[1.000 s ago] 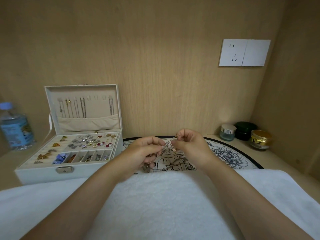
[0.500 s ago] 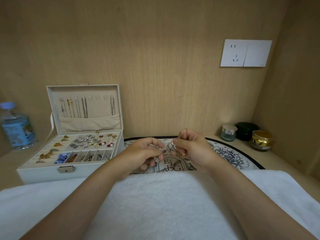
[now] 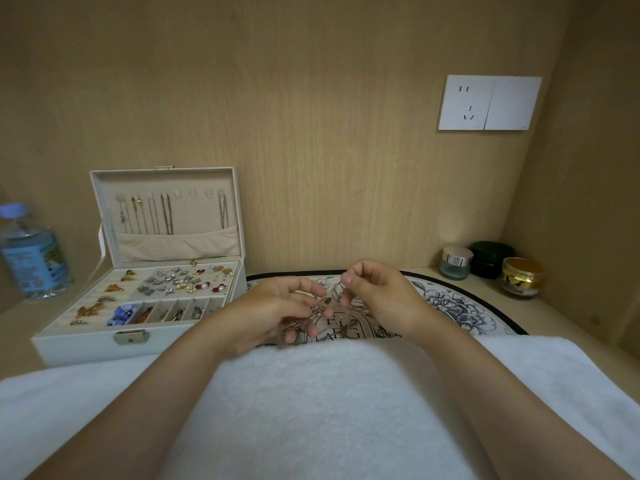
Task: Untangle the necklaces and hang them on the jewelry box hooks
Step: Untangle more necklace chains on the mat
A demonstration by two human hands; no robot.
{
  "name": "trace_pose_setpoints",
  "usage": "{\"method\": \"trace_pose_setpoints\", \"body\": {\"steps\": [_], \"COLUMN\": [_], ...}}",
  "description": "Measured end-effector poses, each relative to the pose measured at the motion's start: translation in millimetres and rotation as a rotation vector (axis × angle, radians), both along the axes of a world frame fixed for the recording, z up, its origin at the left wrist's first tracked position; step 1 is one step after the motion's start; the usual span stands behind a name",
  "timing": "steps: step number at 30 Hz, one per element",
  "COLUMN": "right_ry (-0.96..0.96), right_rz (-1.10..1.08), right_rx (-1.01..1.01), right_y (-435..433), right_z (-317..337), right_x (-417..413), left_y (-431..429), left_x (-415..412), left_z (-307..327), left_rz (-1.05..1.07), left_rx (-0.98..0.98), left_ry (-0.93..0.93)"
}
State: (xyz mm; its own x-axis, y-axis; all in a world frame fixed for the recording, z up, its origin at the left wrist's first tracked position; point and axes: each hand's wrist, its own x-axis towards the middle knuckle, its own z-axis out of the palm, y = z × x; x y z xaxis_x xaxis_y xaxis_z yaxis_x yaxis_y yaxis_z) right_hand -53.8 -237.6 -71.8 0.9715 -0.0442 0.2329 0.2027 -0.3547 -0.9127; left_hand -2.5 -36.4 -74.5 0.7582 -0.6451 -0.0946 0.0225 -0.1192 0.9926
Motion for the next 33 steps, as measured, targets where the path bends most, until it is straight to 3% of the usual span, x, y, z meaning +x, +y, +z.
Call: {"method": "trace_pose_setpoints", "body": {"steps": [10,16,23,29,33], "right_ry": [0.035,0.148,0.206,0.106,-0.022], "right_rz": [-0.174,-0.101,0.018,0.041,0.077], "right_rx": [-0.136,-0.026,0.139,0.031,-0.118], "right_y": [-5.7,-4.5,-7.3,-9.4,-13.6], "right_z": [-10.1,-8.6,-4.5,-4.2,-7.7], "right_x": [5.0,7.9,4.9,4.2,3.9], "left_y": [-6.1,-7.4,-4.3,0.2,2.0], "left_x": [6.0,1.9,5.1,2.3,3.0], "left_z": [-11.7,-10.9,-7.5,-2.8,-2.1], "left_rz": [0.276,0.164,0.072,0.005,0.005], "left_rx": [0.178,0.208,0.080,0.507,0.417], "left_ry": [-0.364,-0.323,-0.020,-0.256,-0.177]}}
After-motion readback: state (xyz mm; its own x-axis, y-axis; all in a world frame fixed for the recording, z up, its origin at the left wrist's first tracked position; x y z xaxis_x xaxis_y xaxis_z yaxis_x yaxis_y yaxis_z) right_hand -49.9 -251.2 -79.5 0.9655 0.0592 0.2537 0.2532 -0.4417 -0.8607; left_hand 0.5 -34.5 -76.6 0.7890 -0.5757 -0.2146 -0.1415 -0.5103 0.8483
